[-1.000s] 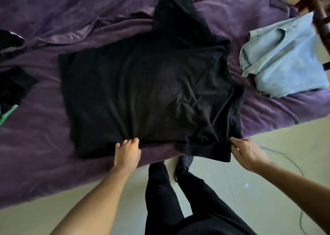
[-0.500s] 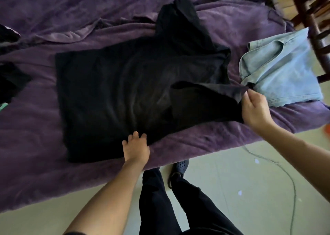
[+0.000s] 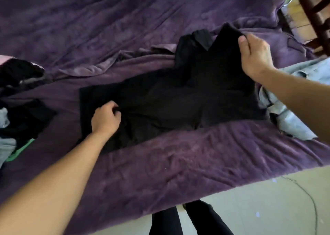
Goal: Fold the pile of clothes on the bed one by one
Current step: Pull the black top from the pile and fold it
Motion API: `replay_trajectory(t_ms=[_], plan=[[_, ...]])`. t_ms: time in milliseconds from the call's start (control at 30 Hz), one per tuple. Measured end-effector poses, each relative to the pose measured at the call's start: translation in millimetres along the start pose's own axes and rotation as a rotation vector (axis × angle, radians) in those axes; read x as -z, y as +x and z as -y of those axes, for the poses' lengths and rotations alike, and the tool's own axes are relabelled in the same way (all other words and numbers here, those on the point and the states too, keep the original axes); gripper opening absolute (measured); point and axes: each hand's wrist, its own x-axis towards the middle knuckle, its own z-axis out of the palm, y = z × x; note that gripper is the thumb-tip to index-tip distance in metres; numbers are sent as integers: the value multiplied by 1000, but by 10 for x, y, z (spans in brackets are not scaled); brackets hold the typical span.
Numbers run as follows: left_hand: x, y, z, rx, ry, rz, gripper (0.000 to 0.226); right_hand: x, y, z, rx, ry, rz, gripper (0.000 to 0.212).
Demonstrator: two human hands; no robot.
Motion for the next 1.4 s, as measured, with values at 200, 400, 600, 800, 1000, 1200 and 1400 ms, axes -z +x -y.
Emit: replay_trajectory(t_ms=[200,400,600,800,1000,1200,1400], plan=[[186,980,27,-22,154,-66,37,-447,662,-67,-345,-233,191,54],[-82,762,535,253,268,91,57,-1067,-126,200,22,-343,295,51],[-243,647,960,384,221,119,58,-1625,-583,-52,-147,-459,736,71],[-235,553,464,63,314,37,53,-1331,-424,-256,-367,-396,547,63],[-620,270,-772,-363,106,224,33,-924,280,-161,-232,-163,125,42],[-1257,279,-1520,-267,-229,356,50,-1201,1313,-301,-660,263,181,66],[-1526,585,-1550,88,-402,345,41,-1125,1652,-405,-505,583,315,26]])
